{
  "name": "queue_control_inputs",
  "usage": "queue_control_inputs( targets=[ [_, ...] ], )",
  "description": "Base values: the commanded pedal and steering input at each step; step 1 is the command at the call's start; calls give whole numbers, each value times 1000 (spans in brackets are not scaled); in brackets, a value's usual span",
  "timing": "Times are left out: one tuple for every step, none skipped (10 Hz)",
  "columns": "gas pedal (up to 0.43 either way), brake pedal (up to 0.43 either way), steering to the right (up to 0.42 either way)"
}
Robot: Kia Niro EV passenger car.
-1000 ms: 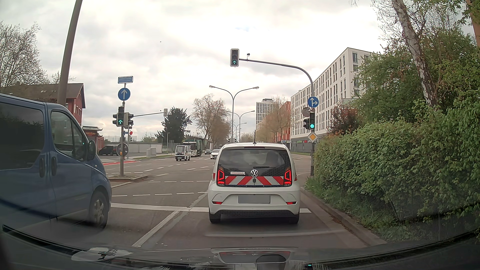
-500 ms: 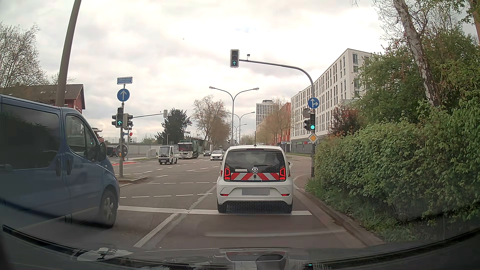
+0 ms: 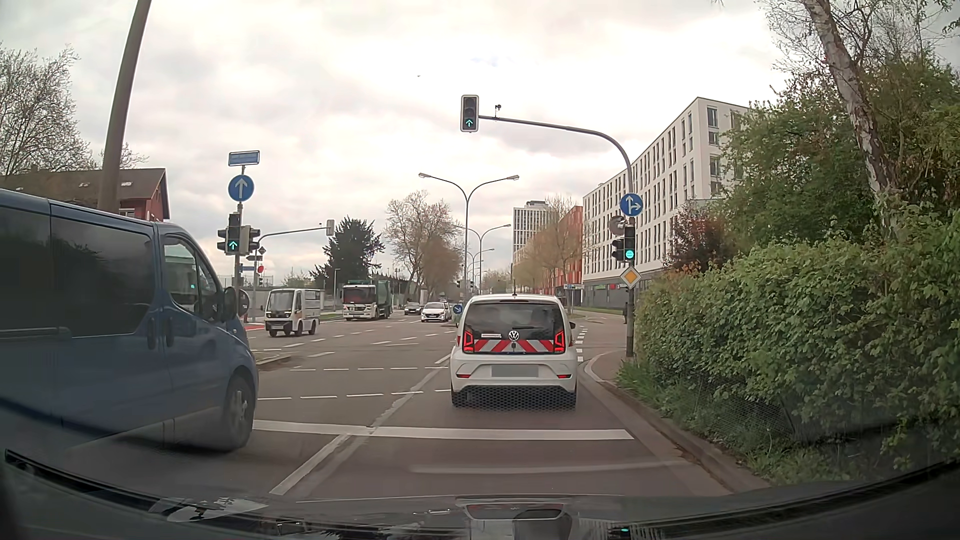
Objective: Follow the waypoints while adhering to traffic rules and regulations
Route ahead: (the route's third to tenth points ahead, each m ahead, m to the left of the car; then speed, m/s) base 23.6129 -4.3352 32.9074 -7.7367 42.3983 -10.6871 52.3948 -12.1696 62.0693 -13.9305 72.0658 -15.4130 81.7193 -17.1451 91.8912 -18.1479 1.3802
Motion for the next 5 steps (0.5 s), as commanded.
queue_control_inputs(
  targets=[
    [350, 0, -16],
    [350, 0, -14],
    [350, 0, -13],
    [350, 0, -13],
    [350, 0, -13]
  ],
)
